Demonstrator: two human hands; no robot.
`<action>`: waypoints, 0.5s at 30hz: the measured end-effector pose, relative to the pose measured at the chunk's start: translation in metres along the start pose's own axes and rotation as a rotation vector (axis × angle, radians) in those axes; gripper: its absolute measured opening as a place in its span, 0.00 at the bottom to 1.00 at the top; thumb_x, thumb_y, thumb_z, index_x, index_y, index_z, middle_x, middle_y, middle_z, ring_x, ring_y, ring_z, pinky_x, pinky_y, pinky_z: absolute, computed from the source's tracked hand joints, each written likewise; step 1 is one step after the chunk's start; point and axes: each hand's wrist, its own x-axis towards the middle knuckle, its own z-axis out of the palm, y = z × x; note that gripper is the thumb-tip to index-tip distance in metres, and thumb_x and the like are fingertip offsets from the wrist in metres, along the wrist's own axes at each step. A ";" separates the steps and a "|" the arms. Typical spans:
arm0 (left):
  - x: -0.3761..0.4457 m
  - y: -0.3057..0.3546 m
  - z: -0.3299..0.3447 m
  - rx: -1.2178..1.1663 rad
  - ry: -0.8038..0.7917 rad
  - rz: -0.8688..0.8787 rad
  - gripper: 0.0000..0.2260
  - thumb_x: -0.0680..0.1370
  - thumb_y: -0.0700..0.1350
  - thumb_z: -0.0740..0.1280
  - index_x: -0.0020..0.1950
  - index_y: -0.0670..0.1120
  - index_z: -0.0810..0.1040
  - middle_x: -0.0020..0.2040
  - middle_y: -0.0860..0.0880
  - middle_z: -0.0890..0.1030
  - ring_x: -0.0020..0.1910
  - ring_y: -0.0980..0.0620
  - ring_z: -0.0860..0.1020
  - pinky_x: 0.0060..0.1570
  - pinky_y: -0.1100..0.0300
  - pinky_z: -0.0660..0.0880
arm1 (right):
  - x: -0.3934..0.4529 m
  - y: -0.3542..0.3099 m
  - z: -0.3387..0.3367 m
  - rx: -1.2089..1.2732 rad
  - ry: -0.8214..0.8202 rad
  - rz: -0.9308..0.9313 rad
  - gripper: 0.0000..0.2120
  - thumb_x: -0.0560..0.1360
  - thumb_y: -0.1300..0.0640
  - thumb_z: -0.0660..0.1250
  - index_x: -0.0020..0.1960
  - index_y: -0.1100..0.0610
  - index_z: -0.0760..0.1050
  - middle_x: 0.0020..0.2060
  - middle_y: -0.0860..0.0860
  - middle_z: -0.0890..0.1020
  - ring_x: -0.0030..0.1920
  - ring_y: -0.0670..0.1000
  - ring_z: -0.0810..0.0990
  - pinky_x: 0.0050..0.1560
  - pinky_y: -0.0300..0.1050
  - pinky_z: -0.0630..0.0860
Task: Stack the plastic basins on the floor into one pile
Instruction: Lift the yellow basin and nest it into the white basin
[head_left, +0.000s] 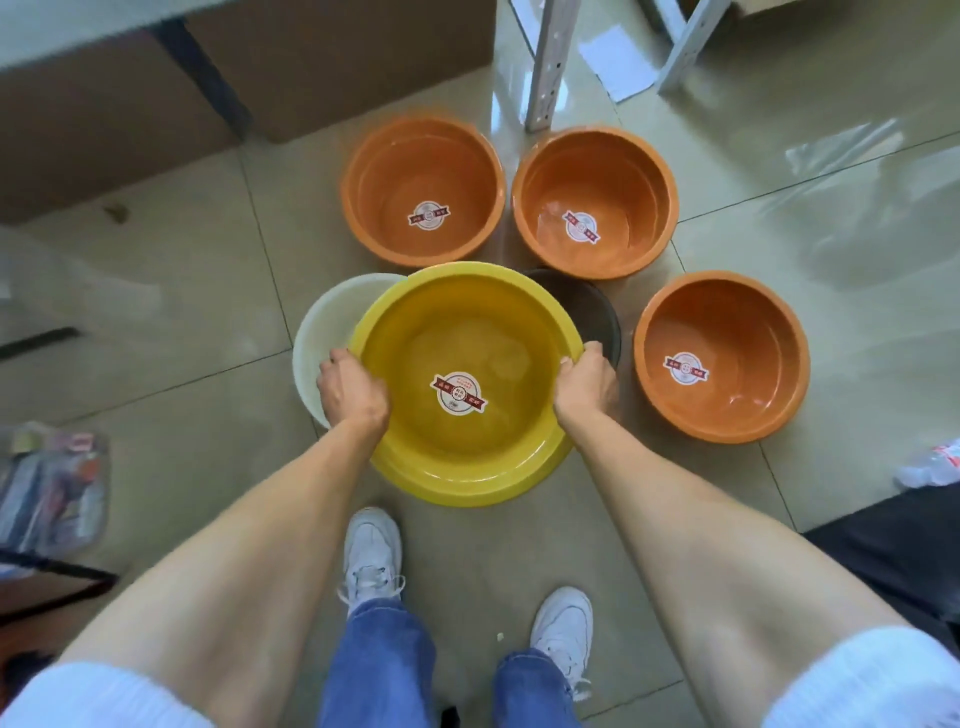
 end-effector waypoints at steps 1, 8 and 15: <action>0.013 -0.005 -0.004 -0.001 0.006 -0.008 0.18 0.77 0.32 0.60 0.67 0.38 0.68 0.63 0.38 0.73 0.63 0.37 0.72 0.65 0.41 0.71 | 0.001 -0.011 0.008 -0.003 -0.020 -0.021 0.14 0.81 0.55 0.59 0.63 0.60 0.70 0.61 0.59 0.78 0.61 0.61 0.77 0.58 0.54 0.74; 0.099 -0.046 -0.022 0.032 0.074 -0.028 0.19 0.76 0.32 0.62 0.67 0.38 0.68 0.63 0.36 0.73 0.63 0.35 0.72 0.62 0.42 0.71 | 0.007 -0.071 0.092 -0.022 -0.121 -0.088 0.14 0.82 0.55 0.58 0.64 0.59 0.70 0.61 0.59 0.79 0.61 0.61 0.78 0.59 0.55 0.74; 0.167 -0.082 0.006 0.092 0.038 0.000 0.15 0.78 0.35 0.58 0.64 0.39 0.72 0.60 0.34 0.76 0.59 0.33 0.75 0.57 0.42 0.74 | 0.029 -0.087 0.164 -0.063 -0.120 -0.043 0.13 0.82 0.57 0.58 0.64 0.59 0.72 0.59 0.60 0.79 0.59 0.61 0.79 0.57 0.54 0.75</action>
